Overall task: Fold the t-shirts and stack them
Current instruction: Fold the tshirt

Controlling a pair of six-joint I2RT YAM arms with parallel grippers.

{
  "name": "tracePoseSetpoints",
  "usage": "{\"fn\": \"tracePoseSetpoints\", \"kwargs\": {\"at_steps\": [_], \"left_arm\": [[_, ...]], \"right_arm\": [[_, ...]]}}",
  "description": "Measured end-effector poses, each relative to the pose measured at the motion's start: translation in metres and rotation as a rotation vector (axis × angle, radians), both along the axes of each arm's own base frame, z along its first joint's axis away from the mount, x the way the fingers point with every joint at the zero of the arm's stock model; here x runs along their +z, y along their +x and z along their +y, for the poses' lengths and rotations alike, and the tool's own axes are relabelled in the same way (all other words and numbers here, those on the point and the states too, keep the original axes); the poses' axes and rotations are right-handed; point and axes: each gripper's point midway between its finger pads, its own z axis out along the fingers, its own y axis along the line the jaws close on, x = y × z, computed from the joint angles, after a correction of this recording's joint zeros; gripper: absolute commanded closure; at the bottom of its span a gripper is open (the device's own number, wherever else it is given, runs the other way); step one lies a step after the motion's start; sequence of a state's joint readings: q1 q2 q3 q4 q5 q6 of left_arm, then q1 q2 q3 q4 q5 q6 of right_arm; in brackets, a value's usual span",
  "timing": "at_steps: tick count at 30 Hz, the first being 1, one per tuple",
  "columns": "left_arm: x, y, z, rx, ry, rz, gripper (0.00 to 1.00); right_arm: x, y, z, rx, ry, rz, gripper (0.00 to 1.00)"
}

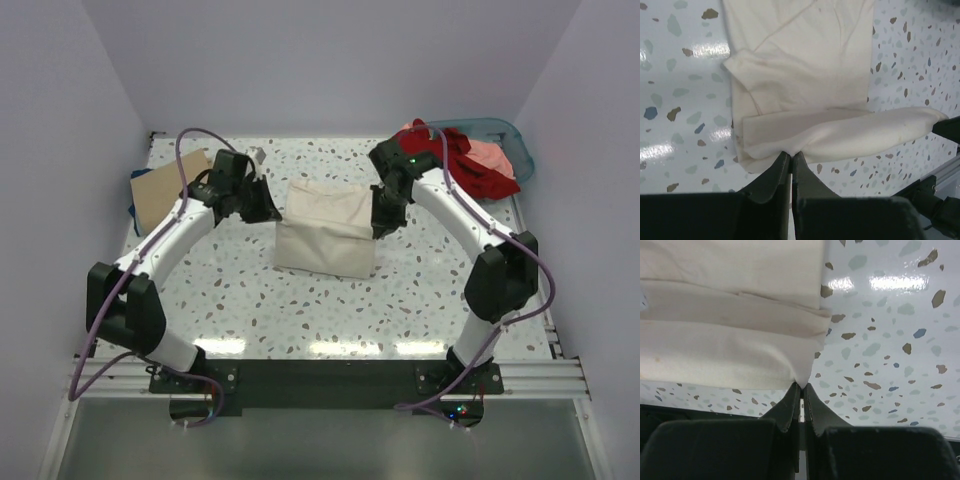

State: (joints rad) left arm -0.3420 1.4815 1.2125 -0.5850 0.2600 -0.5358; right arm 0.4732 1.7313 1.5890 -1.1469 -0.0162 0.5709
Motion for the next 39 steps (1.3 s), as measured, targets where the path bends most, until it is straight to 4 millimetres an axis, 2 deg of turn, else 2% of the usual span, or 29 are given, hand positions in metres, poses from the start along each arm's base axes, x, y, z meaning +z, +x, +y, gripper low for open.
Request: {"fn": "tracePoseSetpoints", "kwargs": {"at_steps": [8,16,23,29,34,39], "left_arm": [[-0.011,0.062,-0.001,-0.019,-0.03,-0.005,1.0],[-0.014,0.112,-0.013,-0.045,-0.049,-0.034,1.0],[-0.027,0.14,-0.014,-0.036,-0.054,-0.036,1.0],[-0.037,0.158,-0.015,-0.03,-0.059,-0.042,1.0],[-0.041,0.166,-0.013,-0.016,-0.046,-0.061,1.0],[-0.041,0.174,-0.013,-0.007,-0.043,-0.092,1.0]], "right_arm": [[0.005,0.068,-0.004,-0.033,0.013,-0.061,1.0],[-0.015,0.123,-0.009,-0.048,0.006,-0.071,1.0],[-0.031,0.152,-0.011,-0.06,0.005,-0.074,1.0],[-0.032,0.167,-0.015,-0.076,0.016,-0.092,1.0],[-0.037,0.176,-0.015,-0.083,0.026,-0.101,1.0],[-0.049,0.186,-0.013,-0.084,0.03,-0.096,1.0]]}}
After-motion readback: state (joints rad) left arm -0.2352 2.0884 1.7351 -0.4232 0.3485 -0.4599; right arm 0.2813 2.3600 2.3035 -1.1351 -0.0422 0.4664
